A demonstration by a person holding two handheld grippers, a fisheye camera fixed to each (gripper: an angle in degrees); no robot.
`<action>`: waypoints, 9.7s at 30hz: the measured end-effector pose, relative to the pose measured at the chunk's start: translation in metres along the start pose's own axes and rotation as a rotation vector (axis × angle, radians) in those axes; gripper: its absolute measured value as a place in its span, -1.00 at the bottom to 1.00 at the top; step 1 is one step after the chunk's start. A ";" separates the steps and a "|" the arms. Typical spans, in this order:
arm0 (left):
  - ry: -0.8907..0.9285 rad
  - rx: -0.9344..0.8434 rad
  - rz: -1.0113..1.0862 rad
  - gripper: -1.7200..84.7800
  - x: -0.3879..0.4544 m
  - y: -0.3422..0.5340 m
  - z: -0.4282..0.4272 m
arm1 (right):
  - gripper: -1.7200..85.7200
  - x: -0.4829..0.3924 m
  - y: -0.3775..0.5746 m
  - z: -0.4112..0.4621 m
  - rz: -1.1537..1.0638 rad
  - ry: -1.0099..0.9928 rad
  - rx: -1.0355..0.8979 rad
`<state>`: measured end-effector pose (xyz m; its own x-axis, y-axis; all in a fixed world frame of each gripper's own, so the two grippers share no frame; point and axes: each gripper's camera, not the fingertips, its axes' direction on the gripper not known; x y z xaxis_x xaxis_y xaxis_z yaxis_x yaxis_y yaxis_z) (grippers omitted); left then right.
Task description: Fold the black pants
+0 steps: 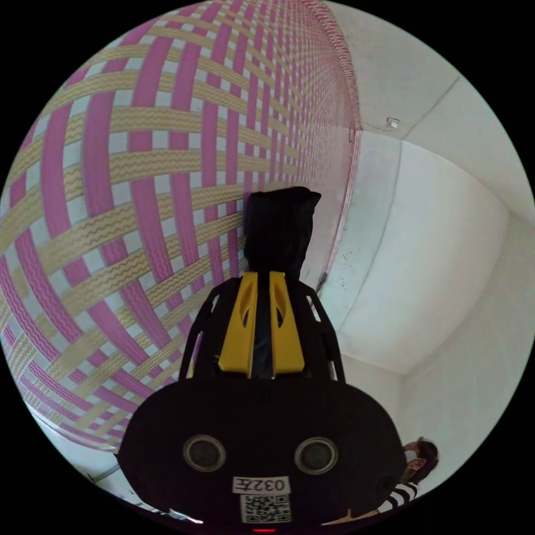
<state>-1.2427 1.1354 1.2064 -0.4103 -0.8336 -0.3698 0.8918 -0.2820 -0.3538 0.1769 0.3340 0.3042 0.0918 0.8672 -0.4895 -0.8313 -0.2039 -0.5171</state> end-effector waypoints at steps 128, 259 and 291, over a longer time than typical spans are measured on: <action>-0.496 -1.299 1.221 -0.98 0.208 0.570 0.172 | -0.78 0.107 0.119 -0.147 0.018 0.112 0.029; -0.406 -1.369 0.951 -0.98 0.226 0.476 0.308 | -0.94 0.080 0.085 -0.150 -0.246 0.105 -0.229; -0.249 -0.714 0.699 -0.98 0.152 0.287 0.032 | -0.93 -0.265 0.371 0.104 -1.256 0.292 -0.859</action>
<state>-1.0424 0.9127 1.0763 0.2806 -0.8009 -0.5289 0.5617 0.5839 -0.5862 -0.2124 0.0757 0.3152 0.6507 0.5798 0.4903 0.4039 0.2826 -0.8701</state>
